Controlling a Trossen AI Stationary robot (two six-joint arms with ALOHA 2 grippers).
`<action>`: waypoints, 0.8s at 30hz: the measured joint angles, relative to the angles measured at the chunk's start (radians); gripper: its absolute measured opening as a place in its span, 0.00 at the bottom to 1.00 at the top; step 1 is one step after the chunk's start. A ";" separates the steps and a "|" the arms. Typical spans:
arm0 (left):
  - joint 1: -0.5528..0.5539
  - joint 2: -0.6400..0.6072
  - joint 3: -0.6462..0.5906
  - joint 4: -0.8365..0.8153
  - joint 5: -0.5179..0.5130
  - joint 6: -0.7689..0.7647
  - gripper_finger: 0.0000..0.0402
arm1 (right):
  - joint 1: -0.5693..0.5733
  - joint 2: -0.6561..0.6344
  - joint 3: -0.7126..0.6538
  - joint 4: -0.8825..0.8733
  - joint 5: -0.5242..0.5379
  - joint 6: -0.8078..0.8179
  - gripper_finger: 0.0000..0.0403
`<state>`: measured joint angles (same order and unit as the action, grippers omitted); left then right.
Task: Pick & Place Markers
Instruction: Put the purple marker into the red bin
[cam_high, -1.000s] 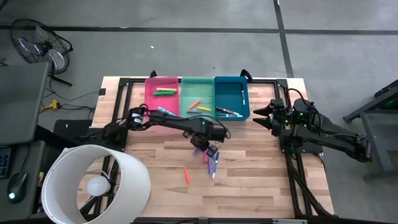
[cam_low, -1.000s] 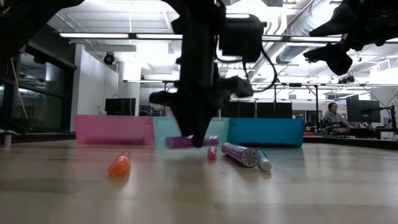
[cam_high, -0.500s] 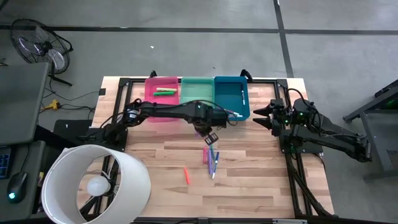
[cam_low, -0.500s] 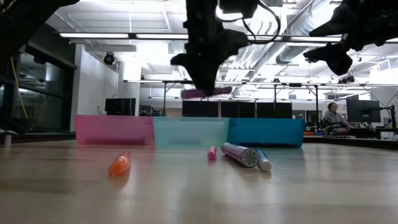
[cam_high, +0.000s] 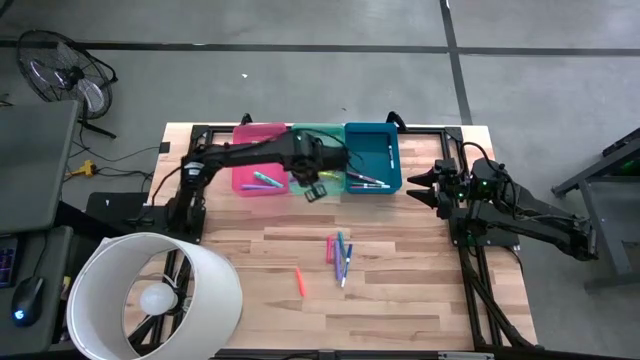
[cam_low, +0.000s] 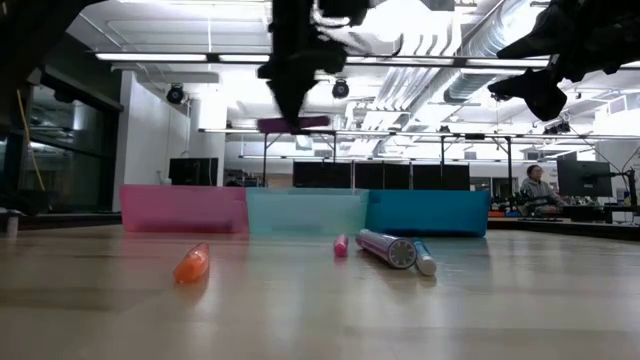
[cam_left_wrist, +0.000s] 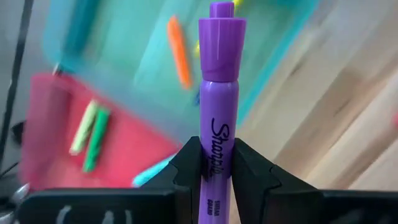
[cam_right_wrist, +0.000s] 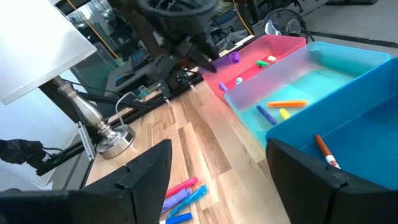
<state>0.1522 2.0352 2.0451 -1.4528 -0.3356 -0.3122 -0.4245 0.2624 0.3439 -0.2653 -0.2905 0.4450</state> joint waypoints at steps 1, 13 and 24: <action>0.013 -0.012 -0.017 -0.001 0.000 0.021 0.14 | 0.000 0.000 0.000 0.000 0.000 0.000 0.62; 0.117 -0.179 -0.419 0.273 -0.006 0.175 0.14 | 0.000 -0.001 0.000 0.000 0.000 0.000 0.62; 0.199 -0.322 -0.787 0.417 0.029 0.288 0.14 | 0.000 0.015 0.000 0.001 0.000 0.000 0.62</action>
<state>0.3517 1.7136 1.2578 -1.0354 -0.3071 -0.0243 -0.4248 0.2774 0.3439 -0.2643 -0.2901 0.4450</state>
